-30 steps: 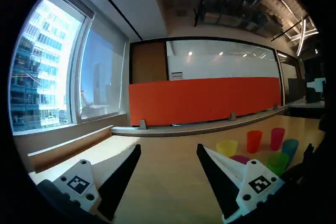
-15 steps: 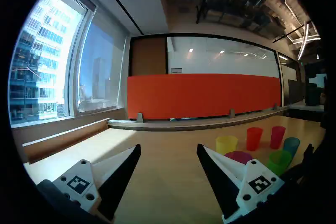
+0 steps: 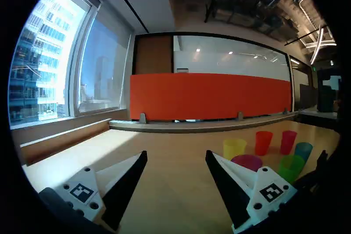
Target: Pour water
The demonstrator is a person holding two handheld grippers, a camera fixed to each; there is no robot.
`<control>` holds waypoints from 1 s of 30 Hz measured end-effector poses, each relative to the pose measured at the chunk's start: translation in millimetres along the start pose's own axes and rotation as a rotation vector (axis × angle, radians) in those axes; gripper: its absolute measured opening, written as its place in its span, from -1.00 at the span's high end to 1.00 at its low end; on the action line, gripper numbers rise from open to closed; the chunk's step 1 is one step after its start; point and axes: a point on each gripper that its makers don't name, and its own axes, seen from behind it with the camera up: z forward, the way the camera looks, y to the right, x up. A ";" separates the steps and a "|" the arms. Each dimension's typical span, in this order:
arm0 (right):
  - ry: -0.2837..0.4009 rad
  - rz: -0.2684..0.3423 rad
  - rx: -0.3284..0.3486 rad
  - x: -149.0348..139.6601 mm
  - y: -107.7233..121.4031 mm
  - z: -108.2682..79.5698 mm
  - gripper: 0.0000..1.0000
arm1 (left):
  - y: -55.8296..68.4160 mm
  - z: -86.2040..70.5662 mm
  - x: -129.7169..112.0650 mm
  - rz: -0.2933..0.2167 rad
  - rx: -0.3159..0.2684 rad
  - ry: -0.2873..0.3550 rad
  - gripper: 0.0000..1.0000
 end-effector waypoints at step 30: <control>-0.006 -0.020 -0.007 -12.8 14.3 -6.3 -0.99 | 2.3 -0.5 -0.4 0.004 -0.012 -0.001 -0.98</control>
